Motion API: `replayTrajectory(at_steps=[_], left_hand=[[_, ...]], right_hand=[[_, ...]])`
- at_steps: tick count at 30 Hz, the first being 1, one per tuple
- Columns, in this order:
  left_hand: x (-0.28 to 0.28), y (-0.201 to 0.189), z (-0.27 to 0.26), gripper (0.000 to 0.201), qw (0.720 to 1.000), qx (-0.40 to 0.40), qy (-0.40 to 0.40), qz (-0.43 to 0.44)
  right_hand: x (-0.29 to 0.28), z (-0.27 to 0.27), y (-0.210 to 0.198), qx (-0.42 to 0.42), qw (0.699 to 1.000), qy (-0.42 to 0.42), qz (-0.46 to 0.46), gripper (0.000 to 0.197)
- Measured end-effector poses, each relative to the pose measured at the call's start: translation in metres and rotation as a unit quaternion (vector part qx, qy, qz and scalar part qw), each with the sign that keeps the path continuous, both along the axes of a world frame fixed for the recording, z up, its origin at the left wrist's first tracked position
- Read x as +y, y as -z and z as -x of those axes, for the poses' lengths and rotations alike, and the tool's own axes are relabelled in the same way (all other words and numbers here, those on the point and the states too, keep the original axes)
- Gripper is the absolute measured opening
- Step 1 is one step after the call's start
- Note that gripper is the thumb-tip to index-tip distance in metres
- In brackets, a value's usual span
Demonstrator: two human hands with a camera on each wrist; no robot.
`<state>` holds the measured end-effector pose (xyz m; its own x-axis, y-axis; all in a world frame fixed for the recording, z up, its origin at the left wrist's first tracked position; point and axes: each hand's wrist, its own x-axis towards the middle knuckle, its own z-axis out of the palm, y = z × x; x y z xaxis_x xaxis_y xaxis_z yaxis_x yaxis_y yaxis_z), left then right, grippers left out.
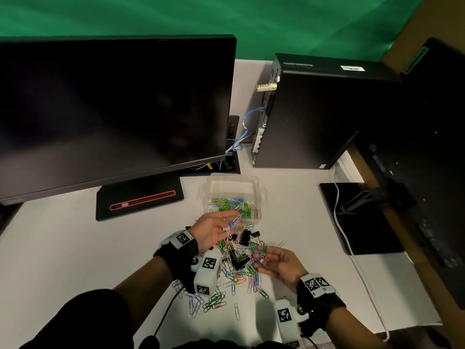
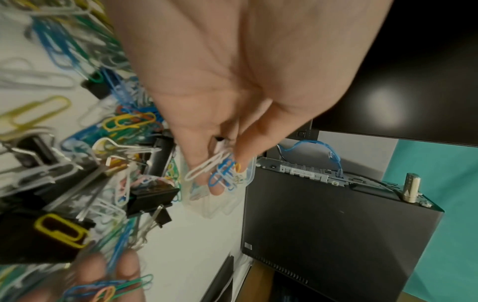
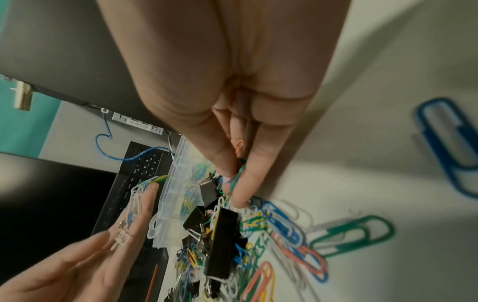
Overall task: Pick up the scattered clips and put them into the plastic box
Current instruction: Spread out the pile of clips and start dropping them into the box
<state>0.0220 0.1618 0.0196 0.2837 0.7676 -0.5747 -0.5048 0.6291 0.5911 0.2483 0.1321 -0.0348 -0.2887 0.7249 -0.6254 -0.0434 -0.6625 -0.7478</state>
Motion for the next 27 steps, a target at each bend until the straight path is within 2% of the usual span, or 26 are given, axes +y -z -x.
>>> replayTrajectory(at_steps=[3,7,15,18,21,23,24,26,27], left_hand=[[0.013,0.001,-0.001,0.050,1.000,0.010,-0.014,-0.013],[0.035,-0.002,0.001,0.049,0.998,0.051,-0.026,-0.031],[0.059,0.000,0.002,0.047,0.973,0.224,-0.011,-0.063],[0.058,0.000,0.008,0.044,0.980,0.181,-0.028,-0.074],[0.045,0.003,0.020,0.033,0.975,0.192,0.036,-0.105],[0.030,0.009,0.025,0.031,0.945,0.272,0.116,-0.136],[0.023,0.013,0.027,0.032,0.909,0.348,0.162,-0.161],[0.007,0.018,0.030,0.031,0.811,0.495,0.238,-0.201],[0.000,0.020,0.031,0.031,0.769,0.543,0.263,-0.210]], right_hand=[[0.001,-0.002,0.004,0.013,1.000,0.022,0.008,0.033],[0.005,0.001,0.005,0.021,1.000,0.020,0.008,0.033],[0.015,0.007,0.004,0.026,1.000,0.009,-0.005,0.030],[0.020,0.006,0.004,0.029,0.999,0.009,-0.008,0.029],[0.023,0.005,0.003,0.034,0.999,0.012,-0.010,0.027],[0.025,0.007,0.002,0.039,0.999,0.014,-0.010,0.026],[0.025,0.008,0.001,0.042,0.999,0.014,-0.009,0.026],[0.027,0.011,-0.001,0.048,0.999,0.013,-0.008,0.025],[0.027,0.014,-0.003,0.051,0.999,0.011,-0.006,0.025]])
